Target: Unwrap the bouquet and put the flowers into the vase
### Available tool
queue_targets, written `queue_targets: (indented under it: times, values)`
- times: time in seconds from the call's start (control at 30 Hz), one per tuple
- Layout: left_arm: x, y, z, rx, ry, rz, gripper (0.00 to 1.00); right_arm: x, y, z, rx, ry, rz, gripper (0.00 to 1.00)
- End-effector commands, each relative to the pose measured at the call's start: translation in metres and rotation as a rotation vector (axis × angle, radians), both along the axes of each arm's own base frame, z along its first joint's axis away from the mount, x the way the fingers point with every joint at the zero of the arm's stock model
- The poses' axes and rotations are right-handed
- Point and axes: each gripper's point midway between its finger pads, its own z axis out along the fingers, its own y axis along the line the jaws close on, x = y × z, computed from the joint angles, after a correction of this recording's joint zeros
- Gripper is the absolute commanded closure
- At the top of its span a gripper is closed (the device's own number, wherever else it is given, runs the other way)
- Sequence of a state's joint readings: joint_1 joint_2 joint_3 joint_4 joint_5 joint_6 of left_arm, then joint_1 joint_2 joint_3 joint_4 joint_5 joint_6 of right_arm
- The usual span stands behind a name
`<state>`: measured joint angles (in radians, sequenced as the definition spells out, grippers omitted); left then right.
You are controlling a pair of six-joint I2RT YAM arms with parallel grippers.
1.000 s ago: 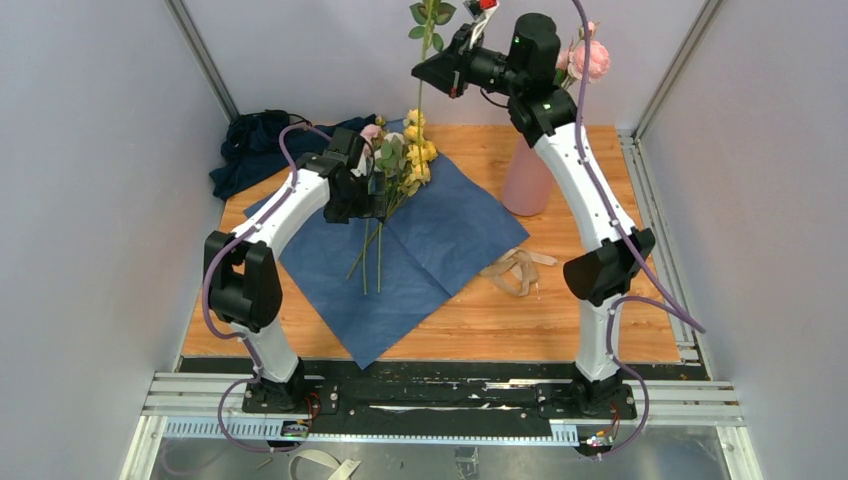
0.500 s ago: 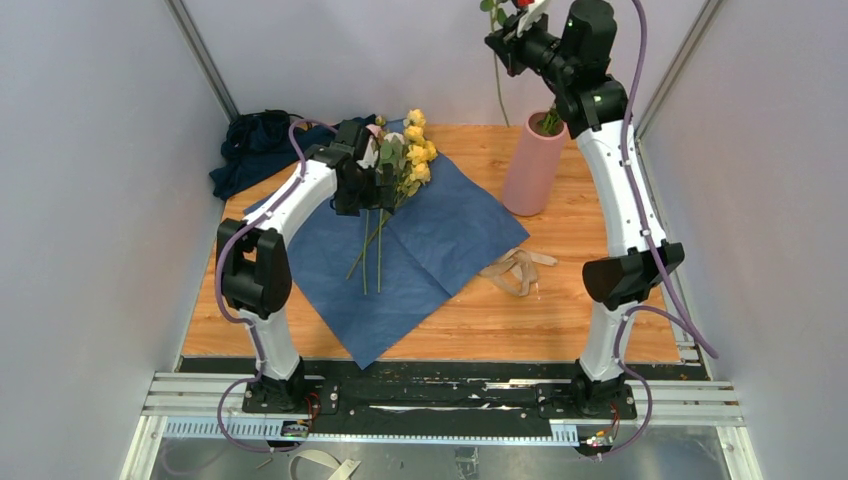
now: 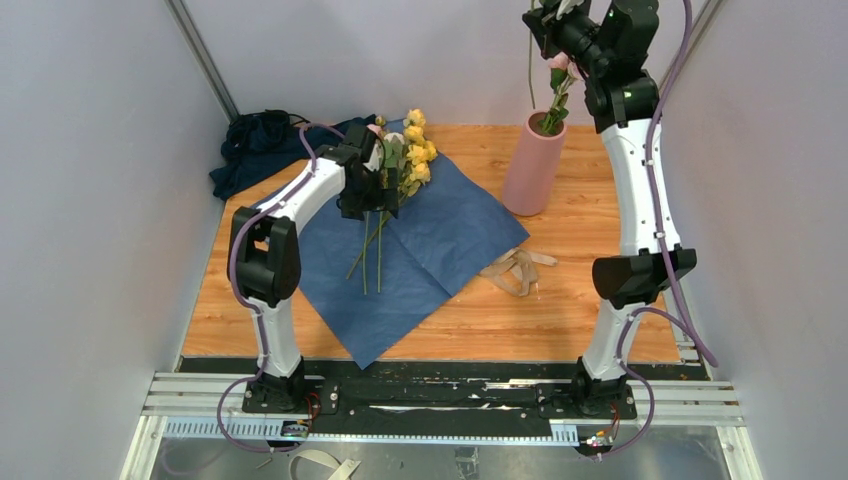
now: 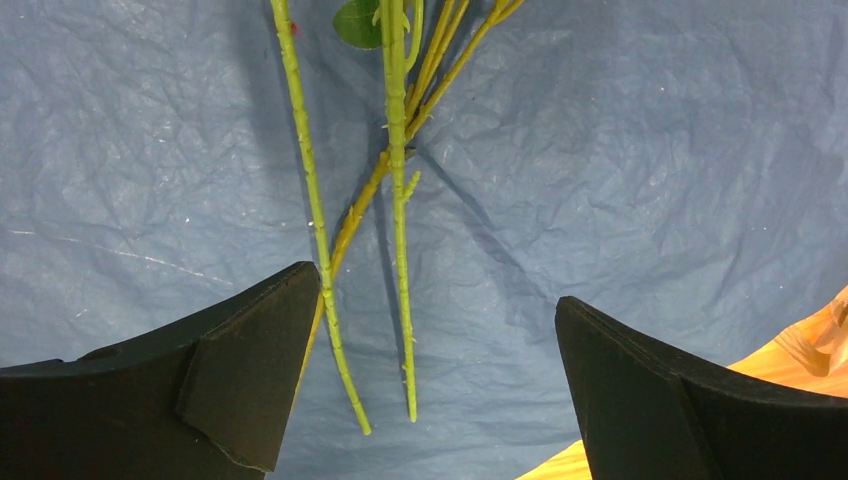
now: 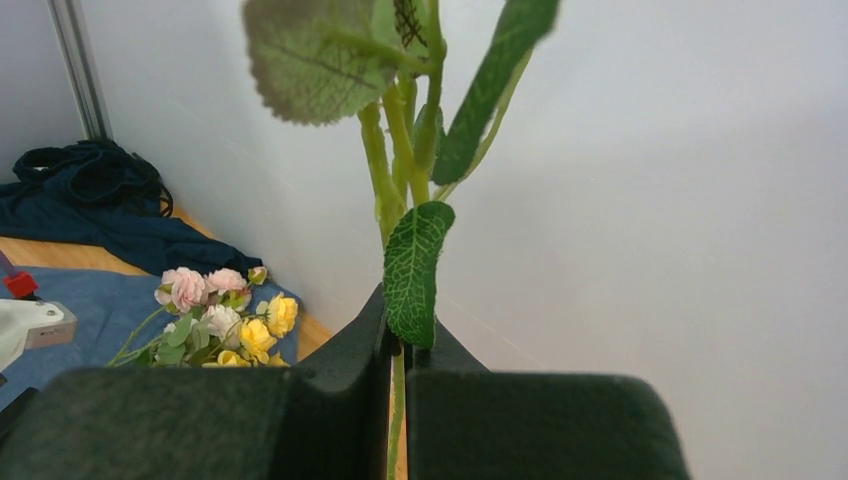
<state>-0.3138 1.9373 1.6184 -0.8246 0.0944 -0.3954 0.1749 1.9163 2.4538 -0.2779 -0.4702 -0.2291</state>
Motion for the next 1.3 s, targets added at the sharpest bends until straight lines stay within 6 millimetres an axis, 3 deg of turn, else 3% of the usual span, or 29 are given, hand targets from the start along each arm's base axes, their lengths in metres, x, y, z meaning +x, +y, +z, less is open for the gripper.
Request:
queue_targets:
  times: [0.0,0.13,0.33,0.47,0.63,0.93,0.97,1.03,1.1,1.17,1.27]
  values:
    - [0.006,-0.007,0.001,-0.021,-0.004,-0.017,0.00,-0.017,-0.009,0.017,0.018,-0.025,-0.005,1.00]
    - [0.009,-0.010,-0.001,-0.031,0.003,-0.013,0.00,-0.014,-0.011,-0.005,0.008,0.029,-0.019,1.00]
    - [0.009,-0.011,-0.003,-0.036,0.010,-0.011,0.00,-0.016,-0.014,-0.023,0.010,0.077,-0.035,1.00]
    - [0.007,-0.010,-0.004,-0.032,0.014,-0.009,0.00,-0.015,-0.015,-0.048,-0.002,0.133,-0.043,1.00]
    - [0.004,-0.009,-0.004,-0.031,0.016,-0.014,0.00,-0.008,-0.031,-0.094,-0.026,0.219,-0.135,1.00]
    - [0.000,-0.007,-0.002,-0.027,0.014,-0.021,0.01,-0.005,-0.049,-0.131,-0.009,0.295,-0.209,1.00]
    - [-0.001,-0.007,-0.002,-0.025,0.013,-0.021,0.01,-0.005,-0.049,-0.134,-0.005,0.306,-0.213,0.98]
    - [-0.001,-0.005,-0.001,-0.020,0.009,-0.018,0.01,-0.007,-0.048,-0.136,-0.002,0.319,-0.207,0.81]
    - [-0.001,-0.004,0.001,-0.015,0.001,-0.018,0.01,-0.009,-0.047,-0.132,0.001,0.315,-0.197,0.49]
    - [0.001,-0.004,0.003,-0.015,-0.004,-0.014,0.01,-0.013,-0.047,-0.125,0.002,0.305,-0.192,0.31]
    - [0.003,-0.005,0.005,-0.018,0.002,-0.004,0.01,-0.024,-0.047,-0.113,-0.011,0.289,-0.186,0.22]
